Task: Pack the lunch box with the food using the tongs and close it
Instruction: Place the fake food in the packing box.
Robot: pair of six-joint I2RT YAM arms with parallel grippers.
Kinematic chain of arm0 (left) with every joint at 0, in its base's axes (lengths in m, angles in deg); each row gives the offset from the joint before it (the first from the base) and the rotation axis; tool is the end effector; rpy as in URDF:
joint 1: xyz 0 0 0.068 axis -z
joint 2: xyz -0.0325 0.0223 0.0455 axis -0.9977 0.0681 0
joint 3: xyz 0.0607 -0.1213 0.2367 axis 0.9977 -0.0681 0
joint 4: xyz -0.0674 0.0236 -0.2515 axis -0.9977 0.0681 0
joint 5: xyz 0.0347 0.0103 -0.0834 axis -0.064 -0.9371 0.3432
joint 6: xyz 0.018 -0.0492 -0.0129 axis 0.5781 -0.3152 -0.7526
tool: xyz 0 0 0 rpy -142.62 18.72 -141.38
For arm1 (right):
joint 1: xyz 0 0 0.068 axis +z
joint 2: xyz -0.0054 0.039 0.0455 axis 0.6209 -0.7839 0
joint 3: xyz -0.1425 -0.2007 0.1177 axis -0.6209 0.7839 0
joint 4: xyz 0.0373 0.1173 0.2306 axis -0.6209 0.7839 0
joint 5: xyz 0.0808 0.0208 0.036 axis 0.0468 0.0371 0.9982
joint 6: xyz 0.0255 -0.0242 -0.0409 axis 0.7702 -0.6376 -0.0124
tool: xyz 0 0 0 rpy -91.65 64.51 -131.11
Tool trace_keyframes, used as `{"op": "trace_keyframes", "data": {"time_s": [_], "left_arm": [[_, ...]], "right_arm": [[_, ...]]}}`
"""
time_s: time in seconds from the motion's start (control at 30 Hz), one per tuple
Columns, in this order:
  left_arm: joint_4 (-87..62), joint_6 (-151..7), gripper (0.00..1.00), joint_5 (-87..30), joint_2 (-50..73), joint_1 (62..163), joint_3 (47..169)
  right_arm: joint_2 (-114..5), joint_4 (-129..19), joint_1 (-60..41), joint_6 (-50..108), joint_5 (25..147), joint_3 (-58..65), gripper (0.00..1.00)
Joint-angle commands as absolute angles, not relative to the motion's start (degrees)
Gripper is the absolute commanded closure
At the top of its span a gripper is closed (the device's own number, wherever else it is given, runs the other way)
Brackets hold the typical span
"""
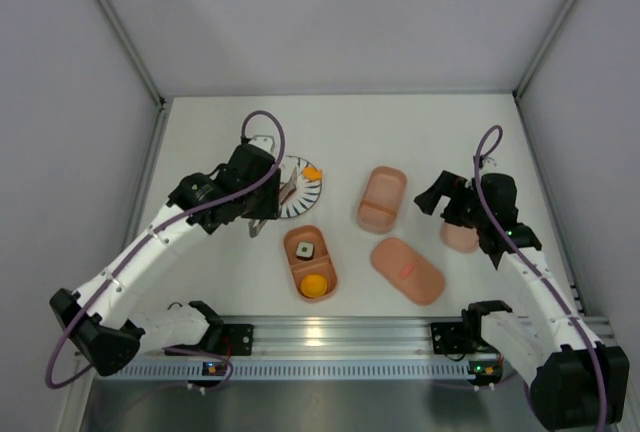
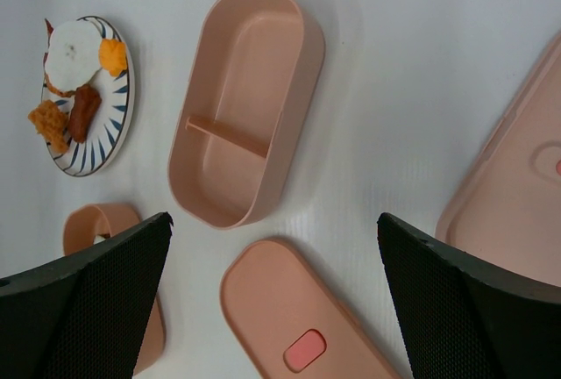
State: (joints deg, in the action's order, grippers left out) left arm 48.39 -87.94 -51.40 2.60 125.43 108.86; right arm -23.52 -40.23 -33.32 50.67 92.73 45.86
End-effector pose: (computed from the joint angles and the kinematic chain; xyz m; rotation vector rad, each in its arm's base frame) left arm 0.1733 -0.1303 0.3582 0.1483 2.4465 -0.1977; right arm 0.1918 0.0261 0.2430 0.2917 2.1624 0.6143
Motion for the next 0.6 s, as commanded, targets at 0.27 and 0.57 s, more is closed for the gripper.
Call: {"op": "trace_keyframes", "data": {"time_s": [0.27,0.57], "left_arm": [[35.81,-86.78,0.49,-47.12,6.93,121.87,107.02],[28.5,-87.92,0.48,-42.46,14.67,121.16,106.66]], "right_arm": [[-22.66,-44.18,-34.25,50.26,93.45,45.0,0.0],[-21.61,-42.43,-34.25,49.47,93.01,44.2,0.01]]}}
